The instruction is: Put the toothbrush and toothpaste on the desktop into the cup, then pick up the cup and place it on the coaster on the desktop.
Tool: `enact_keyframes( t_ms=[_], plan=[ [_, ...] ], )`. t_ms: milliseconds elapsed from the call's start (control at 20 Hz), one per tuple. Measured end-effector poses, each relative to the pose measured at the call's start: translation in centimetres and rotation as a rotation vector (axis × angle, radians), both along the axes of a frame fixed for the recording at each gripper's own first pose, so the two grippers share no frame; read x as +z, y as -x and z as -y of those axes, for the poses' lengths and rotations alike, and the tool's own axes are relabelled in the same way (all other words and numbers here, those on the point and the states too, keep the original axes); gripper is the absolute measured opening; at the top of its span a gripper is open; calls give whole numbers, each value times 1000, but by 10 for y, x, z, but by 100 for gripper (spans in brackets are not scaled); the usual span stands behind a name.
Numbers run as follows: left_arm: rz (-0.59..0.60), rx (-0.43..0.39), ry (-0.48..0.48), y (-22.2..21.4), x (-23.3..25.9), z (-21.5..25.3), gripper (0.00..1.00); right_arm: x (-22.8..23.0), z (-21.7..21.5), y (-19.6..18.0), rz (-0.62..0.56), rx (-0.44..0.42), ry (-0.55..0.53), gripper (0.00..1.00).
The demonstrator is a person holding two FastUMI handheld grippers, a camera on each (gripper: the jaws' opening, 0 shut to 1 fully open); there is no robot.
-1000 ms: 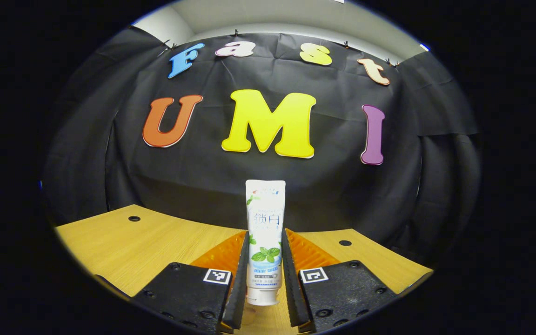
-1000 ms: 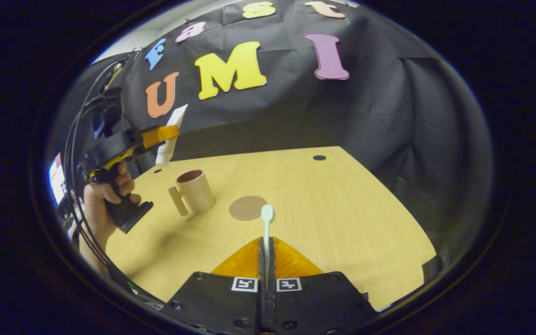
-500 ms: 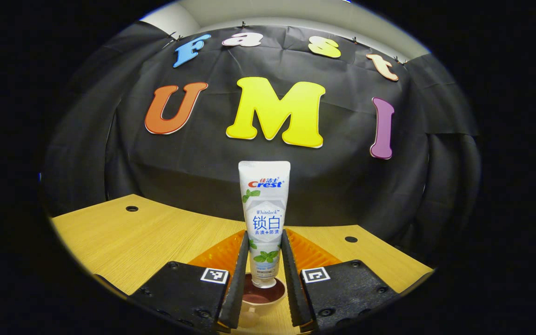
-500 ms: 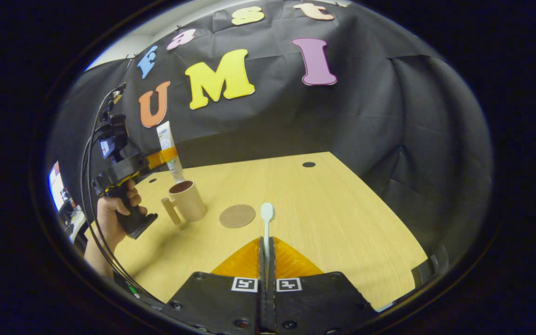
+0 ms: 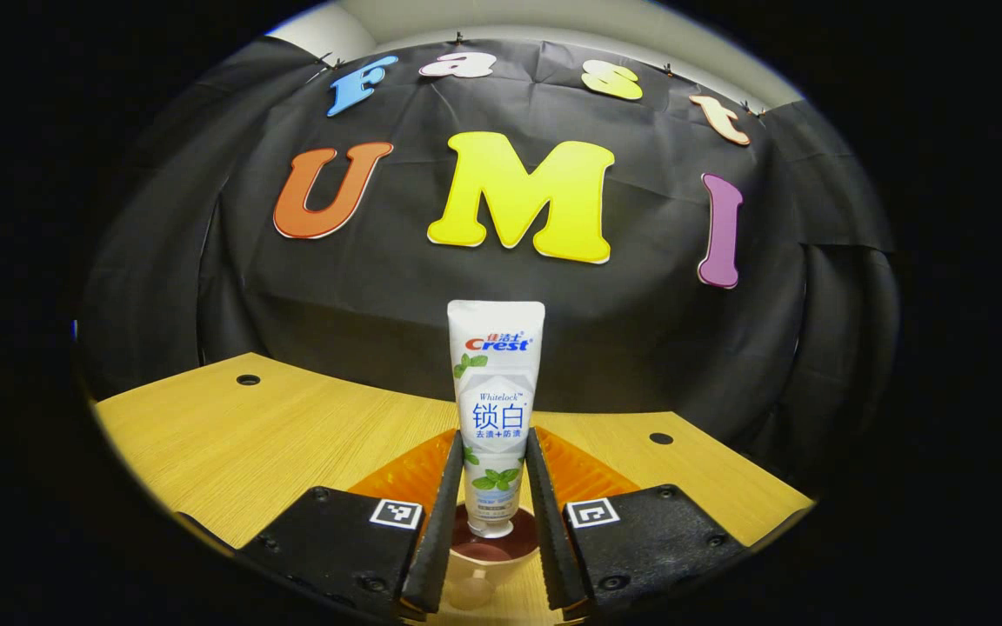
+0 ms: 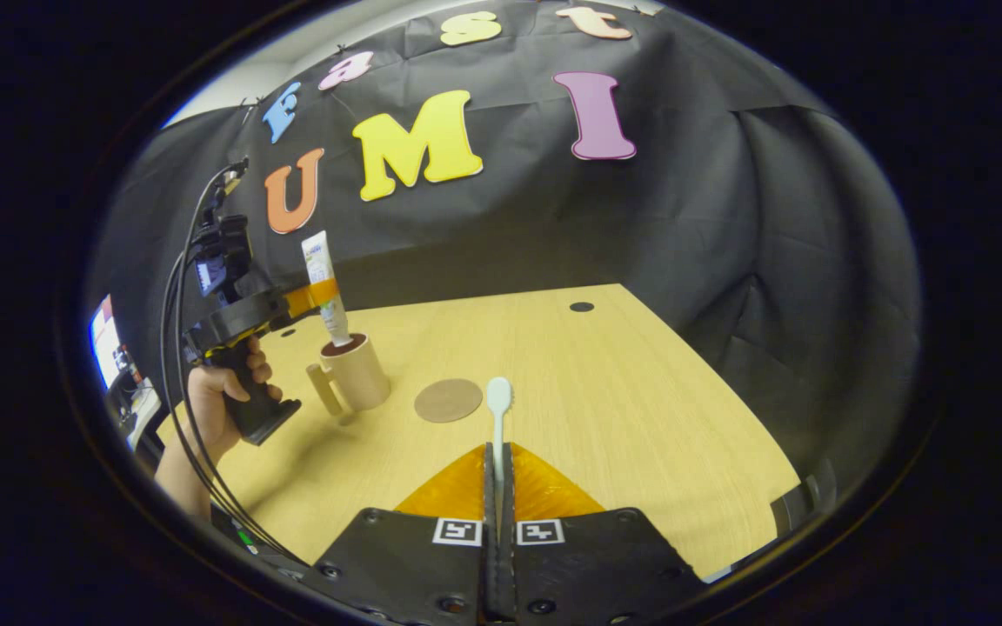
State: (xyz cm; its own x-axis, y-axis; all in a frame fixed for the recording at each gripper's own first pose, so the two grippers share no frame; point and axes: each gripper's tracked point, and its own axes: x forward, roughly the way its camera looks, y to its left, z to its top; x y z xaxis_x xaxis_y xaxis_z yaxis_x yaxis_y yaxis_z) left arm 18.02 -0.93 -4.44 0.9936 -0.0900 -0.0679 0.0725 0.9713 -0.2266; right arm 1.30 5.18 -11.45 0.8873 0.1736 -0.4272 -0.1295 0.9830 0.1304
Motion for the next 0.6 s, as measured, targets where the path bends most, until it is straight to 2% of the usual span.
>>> enact_keyframes(
  t_ms=[250, 350, 400, 450, 500, 550, 600],
  plan=[
    [26, 12, -26, 3, 4, -3, 49, -7, -12, -3, 6, 46, 28, 0],
    [29, -1, -35, 7, 6, -4, 55, 0, -27, -12, 33, 79, 34, 0],
    [26, -4, -33, 13, 5, -5, 64, 4, -35, -16, 51, 97, 40, 0],
    [28, 5, -32, 17, 7, -11, 63, 8, -43, -20, 71, 118, 43, 2],
    [35, 25, -31, 23, 9, -21, 84, 15, -55, -26, 95, 143, 41, 0],
    [47, 48, -29, 30, 12, -32, 82, 22, -67, -31, 124, 169, 41, 2],
    [60, 73, -27, 38, 16, -44, 100, 29, -79, -39, 152, 191, 46, 0]
  ],
)
